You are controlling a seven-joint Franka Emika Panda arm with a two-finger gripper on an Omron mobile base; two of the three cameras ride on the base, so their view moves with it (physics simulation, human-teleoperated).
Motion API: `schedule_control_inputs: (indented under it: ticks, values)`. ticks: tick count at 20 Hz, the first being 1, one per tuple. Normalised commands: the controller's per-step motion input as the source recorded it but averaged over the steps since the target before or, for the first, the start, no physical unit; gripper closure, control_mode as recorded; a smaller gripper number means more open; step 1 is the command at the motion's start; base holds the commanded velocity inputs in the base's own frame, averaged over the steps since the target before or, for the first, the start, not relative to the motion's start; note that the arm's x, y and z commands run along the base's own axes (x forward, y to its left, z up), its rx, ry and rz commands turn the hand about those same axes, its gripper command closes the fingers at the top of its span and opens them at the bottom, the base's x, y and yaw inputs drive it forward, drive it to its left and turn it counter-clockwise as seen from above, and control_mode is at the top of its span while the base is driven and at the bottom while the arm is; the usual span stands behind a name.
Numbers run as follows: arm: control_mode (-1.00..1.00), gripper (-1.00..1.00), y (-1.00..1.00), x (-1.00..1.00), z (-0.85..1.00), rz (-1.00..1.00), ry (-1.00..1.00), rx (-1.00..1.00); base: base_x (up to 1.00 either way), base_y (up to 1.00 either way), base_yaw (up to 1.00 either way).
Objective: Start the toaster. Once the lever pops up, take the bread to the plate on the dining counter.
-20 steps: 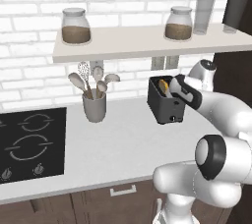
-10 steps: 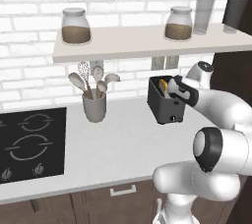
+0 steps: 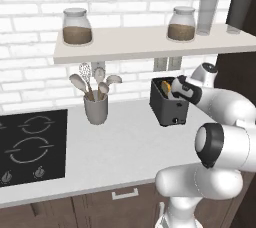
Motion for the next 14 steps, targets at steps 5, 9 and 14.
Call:
schedule_control_inputs:
  ticks: [5,9,14]
  values:
    - [-1.0,1.0,0.0,0.0,-0.16,0.0,0.0,0.0,0.0,0.0,0.0]
    - [-1.0,1.0,0.0,0.0,-0.18,0.0,0.0,0.0,0.0,0.0,0.0]
    - [-1.0,1.0,0.0,0.01,-0.06,0.0,0.0,0.02,0.0,0.0,0.0]
